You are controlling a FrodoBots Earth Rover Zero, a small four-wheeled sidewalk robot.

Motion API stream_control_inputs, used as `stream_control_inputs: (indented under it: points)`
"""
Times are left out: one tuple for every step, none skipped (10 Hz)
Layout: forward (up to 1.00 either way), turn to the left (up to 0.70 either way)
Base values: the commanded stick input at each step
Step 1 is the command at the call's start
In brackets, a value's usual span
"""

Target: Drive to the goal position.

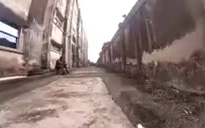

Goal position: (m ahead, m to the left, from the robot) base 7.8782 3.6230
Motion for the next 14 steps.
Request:
stream_control_inputs:
  points:
    - [0.85,0.00]
    - [0.85,0.00]
    - [0.85,0.00]
    - [0.85,0.00]
    - [0.85,0.00]
    - [0.85,0.26]
    - [0.85,0.34]
    - [0.85,0.34]
    - [0.85,0.34]
    - [0.85,0.34]
    - [0.85,0.33]
    - [0.85,0.29]
    - [0.85,0.21]
    - [0.85,0.07]
